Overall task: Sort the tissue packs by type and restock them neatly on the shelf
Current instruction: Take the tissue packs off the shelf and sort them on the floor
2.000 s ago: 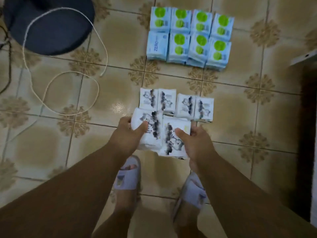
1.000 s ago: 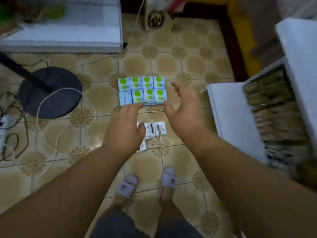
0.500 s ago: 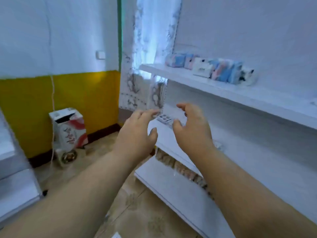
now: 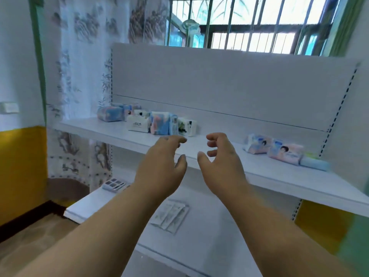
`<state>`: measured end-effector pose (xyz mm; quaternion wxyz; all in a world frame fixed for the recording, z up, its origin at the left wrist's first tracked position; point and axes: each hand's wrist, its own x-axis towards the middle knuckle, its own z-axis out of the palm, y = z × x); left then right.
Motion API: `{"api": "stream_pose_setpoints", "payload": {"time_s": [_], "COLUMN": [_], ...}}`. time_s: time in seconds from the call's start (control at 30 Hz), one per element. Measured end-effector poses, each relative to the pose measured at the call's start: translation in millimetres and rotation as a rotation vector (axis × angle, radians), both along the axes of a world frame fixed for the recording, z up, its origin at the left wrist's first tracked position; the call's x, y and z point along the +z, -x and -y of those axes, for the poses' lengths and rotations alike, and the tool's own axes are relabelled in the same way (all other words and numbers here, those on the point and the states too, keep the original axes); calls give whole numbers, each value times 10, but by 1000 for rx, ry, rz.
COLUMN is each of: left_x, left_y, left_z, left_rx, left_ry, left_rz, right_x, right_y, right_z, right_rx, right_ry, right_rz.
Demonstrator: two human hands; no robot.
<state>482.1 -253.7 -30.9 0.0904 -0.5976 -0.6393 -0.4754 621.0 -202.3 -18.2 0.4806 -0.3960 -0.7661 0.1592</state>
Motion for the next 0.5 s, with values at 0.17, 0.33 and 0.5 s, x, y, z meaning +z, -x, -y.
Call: {"api": "stream_pose_setpoints", "payload": {"time_s": [0.17, 0.33, 0.5], "left_x": [99, 190, 410], "left_y": [166, 754, 1316], "left_z": [-670, -1441, -2153], "left_rx": [7, -29, -56], "left_ry": [33, 51, 146], "left_rz": [-36, -74, -115], "right_x": [105, 191, 361], "right_y": [185, 757, 1350], "right_z": [-710, -1428, -2257], "right_rx": [-72, -87, -137], "right_ry": [39, 70, 126], "right_rz": [40, 102, 269]}}
